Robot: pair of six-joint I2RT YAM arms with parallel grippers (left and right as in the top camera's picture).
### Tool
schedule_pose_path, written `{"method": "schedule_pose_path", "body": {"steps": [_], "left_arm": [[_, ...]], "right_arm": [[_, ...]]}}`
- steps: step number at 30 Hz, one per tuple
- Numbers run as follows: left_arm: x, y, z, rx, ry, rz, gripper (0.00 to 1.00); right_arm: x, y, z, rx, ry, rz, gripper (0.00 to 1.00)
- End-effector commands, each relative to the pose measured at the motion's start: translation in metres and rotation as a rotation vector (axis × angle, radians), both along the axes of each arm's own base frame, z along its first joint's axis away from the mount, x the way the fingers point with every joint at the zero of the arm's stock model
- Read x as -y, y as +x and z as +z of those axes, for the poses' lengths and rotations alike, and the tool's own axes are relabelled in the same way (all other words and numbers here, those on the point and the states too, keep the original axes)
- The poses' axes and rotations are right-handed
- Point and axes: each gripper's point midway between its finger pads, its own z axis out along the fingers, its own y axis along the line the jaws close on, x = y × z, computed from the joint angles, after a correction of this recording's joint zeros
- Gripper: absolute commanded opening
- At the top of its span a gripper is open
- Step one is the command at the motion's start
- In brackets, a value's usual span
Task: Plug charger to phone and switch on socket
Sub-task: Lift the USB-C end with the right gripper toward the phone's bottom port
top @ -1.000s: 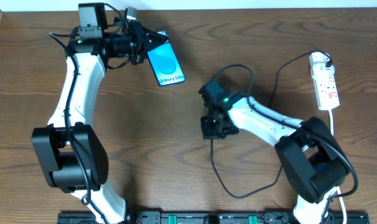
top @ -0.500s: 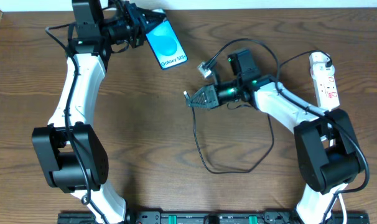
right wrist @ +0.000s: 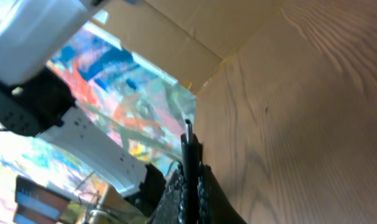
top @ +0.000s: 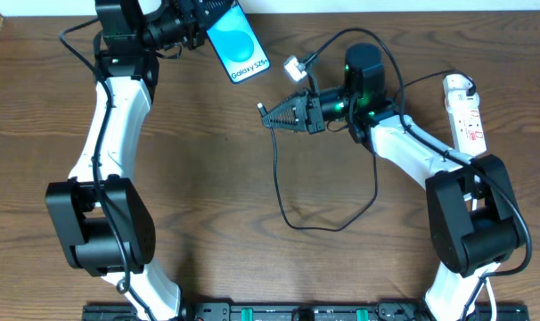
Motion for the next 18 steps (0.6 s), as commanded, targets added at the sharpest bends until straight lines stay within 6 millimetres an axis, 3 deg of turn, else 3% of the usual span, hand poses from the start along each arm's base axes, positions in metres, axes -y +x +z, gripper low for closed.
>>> {"method": "schedule_pose_path", "body": {"steps": [1,8,18], "left_arm": [[0.001,-0.009,0.022,0.085,-0.002,-0.043,0.07],[0.003,-0.012,0.042,0.197,-0.008,-0.060,0.07],[0.004,-0.015,0.042,0.196,-0.009,-0.080,0.08]], "right_arm": [[0.002,-0.003,0.014,-0.098,-0.007,0.035,0.01],[0.001,0.002,0.034,-0.081,0.026,-0.001,0.01],[0.001,0.017,0.041,-0.157,0.036,-0.086,0.01]]}}
